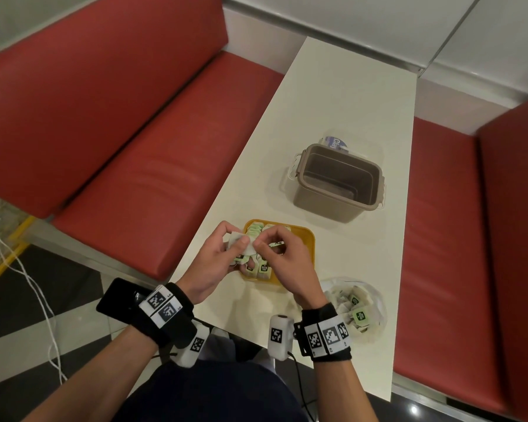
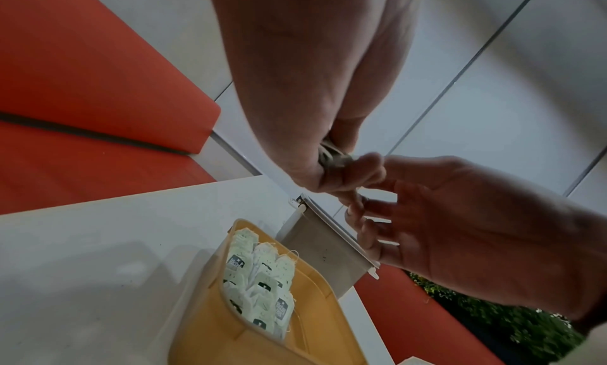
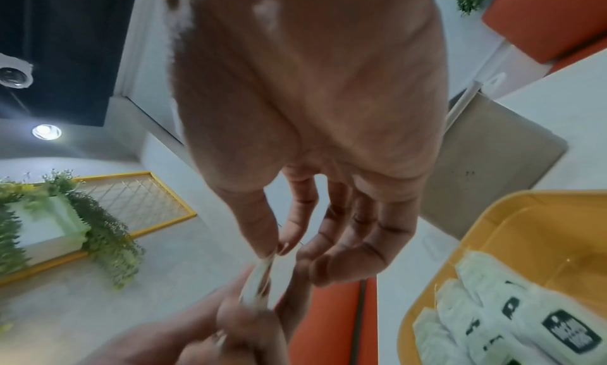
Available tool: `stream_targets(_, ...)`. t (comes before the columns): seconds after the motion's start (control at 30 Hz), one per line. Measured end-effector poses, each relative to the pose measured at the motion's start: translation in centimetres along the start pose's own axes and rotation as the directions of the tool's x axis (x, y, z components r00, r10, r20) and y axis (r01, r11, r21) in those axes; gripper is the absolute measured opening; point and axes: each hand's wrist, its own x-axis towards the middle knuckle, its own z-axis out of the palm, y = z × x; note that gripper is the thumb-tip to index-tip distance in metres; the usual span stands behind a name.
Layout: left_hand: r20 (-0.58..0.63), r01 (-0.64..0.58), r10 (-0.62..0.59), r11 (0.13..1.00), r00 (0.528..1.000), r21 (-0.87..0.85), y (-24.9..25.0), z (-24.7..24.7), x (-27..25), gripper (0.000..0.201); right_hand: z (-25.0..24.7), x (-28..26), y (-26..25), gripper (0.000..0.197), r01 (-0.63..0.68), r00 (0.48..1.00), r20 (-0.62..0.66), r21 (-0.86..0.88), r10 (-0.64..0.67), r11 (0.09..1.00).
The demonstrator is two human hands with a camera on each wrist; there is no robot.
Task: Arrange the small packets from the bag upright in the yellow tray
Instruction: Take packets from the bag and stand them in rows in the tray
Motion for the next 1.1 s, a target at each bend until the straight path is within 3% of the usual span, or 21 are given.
stream_targets(0.17,-0.065,-0.021,0.028,0.994,0.998,0.109,-0.6,-0.4,0.4,0.020,-0.6,0.0,0.1,0.005,-0.005,0.999,-0.034,-0.038,0.003,0.999)
stream_targets(0.33,-0.108,-0.046,0.056,0.995,0.993,0.093,-1.0,-0.8,0.6,0.027,-2.3,0.3,-0.4,0.012,-0.009,1.000,-0.022,-0.036,0.008,0.999)
stream_targets(0.43,-0.118,-0.073,0.085,0.993,0.989,0.097,-0.8,-0.8,0.7,0.026,-3.3,0.3,-0.9,0.008,0.042,0.998,0.042,-0.104,-0.038,0.994)
stream_targets(0.5,-0.102,-0.086,0.095,0.992,0.990,0.088,-0.6,-0.7,0.8,0.025,-3.7,0.3,-1.2,0.009,0.103,0.995,0.020,-0.150,-0.101,0.983)
stream_targets(0.67,-0.064,0.052,-0.056,0.996,0.996,-0.070,0.0,-0.1,0.9,0.044,-4.1,0.2,-2.0,0.030,0.227,0.969,-0.046,-0.208,-0.242,0.951)
stream_targets(0.8,-0.012,-0.009,0.010,0.998,1.000,0.069,-0.3,0.3,1.1,0.028,-4.3,0.1,-2.7,0.038,0.276,0.951,-0.067,-0.254,-0.302,0.927)
stream_targets(0.97,-0.058,-0.121,0.132,0.979,0.990,0.166,-0.1,1.0,1.3,0.020,-4.5,-0.2,-2.6,0.026,0.213,0.973,-0.096,0.009,-0.211,0.977)
stream_targets(1.03,-0.068,-0.161,0.177,0.967,0.982,0.196,0.0,1.1,1.4,0.021,-4.6,0.0,-1.9,0.030,0.146,0.987,-0.068,-0.027,-0.148,0.989)
stream_targets(1.1,-0.065,-0.187,0.206,0.957,0.976,0.223,0.2,1.3,1.4,0.022,-4.5,0.2,-1.1,0.019,0.160,0.983,-0.065,-0.122,-0.169,0.980)
